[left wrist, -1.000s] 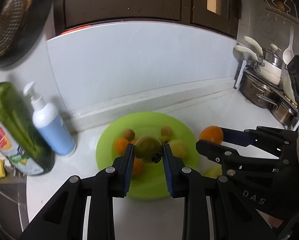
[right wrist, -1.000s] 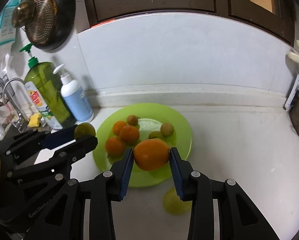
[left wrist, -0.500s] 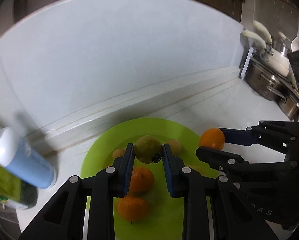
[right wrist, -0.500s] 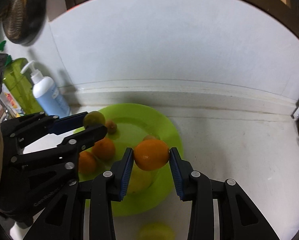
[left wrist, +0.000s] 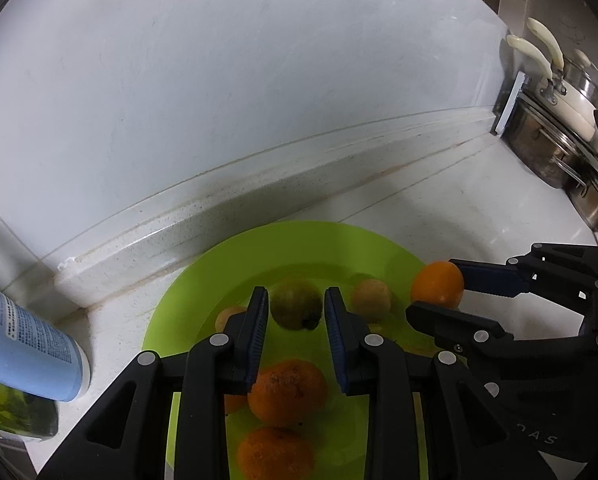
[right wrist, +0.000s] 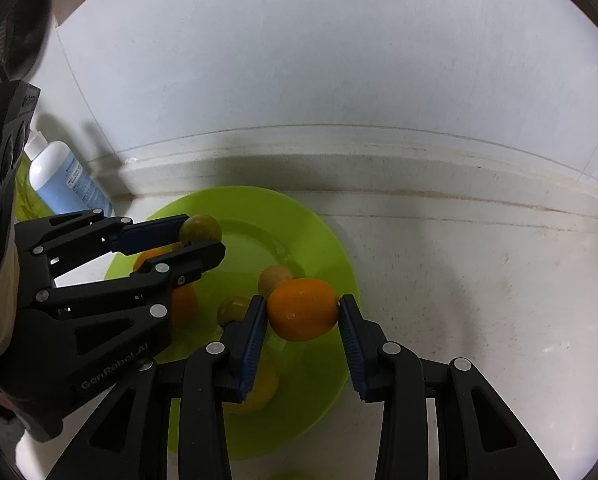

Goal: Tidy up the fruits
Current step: 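Open the right tool releasing the orange while the left tool releases its fruit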

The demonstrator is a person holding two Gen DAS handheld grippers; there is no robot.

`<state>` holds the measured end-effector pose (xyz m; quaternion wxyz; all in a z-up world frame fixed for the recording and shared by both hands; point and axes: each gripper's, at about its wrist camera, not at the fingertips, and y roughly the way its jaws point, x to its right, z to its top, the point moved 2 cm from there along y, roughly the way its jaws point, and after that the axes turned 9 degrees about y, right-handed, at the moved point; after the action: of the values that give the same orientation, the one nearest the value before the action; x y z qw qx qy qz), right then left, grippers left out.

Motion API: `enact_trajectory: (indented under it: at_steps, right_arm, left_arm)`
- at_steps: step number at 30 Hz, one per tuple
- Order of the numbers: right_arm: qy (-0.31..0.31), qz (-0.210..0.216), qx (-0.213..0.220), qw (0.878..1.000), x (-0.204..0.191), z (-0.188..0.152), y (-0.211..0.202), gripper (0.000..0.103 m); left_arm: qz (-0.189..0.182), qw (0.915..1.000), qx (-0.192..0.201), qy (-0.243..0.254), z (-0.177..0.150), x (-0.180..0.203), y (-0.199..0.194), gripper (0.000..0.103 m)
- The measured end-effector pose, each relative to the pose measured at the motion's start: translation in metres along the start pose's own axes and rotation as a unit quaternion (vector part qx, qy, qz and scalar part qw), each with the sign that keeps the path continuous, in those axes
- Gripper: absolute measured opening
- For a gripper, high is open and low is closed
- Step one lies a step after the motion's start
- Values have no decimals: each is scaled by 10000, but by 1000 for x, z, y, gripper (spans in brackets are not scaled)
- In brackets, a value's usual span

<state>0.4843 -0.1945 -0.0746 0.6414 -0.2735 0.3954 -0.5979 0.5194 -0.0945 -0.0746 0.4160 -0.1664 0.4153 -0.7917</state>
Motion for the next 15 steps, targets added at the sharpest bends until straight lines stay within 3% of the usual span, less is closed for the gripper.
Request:
enact_trajectory:
  at_steps: [2, 15]
  right_arm:
    - [37, 34, 23, 10000, 0, 0, -1, 38]
    - [87, 26, 308, 9995, -6, -3, -27, 39]
  left_arm:
    - [13, 10000, 3, -22, -1, 0, -2, 38]
    - [410, 9987, 252, -190, -13, -2, -50, 41]
